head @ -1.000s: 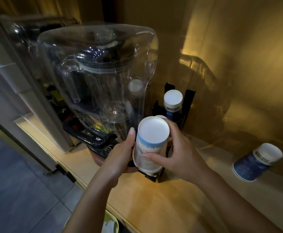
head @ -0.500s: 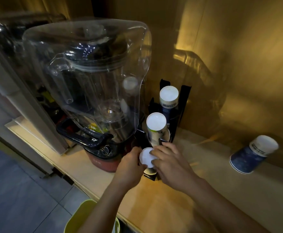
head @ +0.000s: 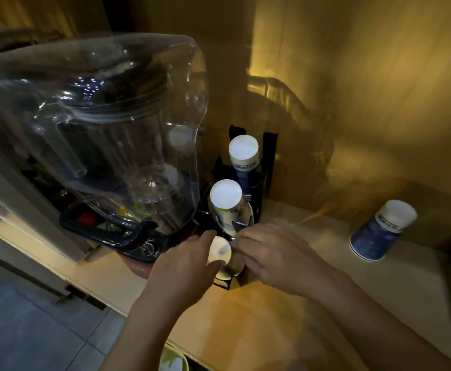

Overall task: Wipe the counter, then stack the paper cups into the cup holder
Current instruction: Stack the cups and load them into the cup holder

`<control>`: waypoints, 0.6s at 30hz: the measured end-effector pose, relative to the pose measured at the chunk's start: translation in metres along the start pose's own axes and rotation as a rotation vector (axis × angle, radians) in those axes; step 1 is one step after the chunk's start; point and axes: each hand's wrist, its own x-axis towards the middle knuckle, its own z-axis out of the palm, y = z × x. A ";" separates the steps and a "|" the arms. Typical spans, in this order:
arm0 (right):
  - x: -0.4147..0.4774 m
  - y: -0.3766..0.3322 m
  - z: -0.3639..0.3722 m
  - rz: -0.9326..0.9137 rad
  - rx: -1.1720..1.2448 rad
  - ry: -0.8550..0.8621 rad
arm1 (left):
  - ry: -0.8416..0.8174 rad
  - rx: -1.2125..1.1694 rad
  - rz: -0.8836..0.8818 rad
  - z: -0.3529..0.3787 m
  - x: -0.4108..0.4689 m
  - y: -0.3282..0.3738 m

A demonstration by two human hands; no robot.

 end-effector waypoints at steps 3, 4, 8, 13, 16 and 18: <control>-0.012 0.016 -0.021 0.099 0.026 0.127 | 0.165 -0.098 0.114 -0.010 0.008 0.026; -0.018 0.025 -0.024 0.151 0.022 0.156 | 0.197 -0.136 0.160 -0.010 0.013 0.036; -0.048 0.060 -0.030 0.392 0.049 0.215 | 0.221 -0.197 0.264 0.007 0.036 0.076; -0.090 0.092 -0.035 0.576 0.090 0.258 | 0.150 -0.233 0.396 0.038 0.071 0.121; -0.115 0.113 -0.039 0.691 0.077 0.273 | 0.076 -0.236 0.441 0.055 0.096 0.148; -0.130 0.128 -0.039 0.790 0.076 0.316 | 0.024 -0.259 0.460 0.068 0.111 0.167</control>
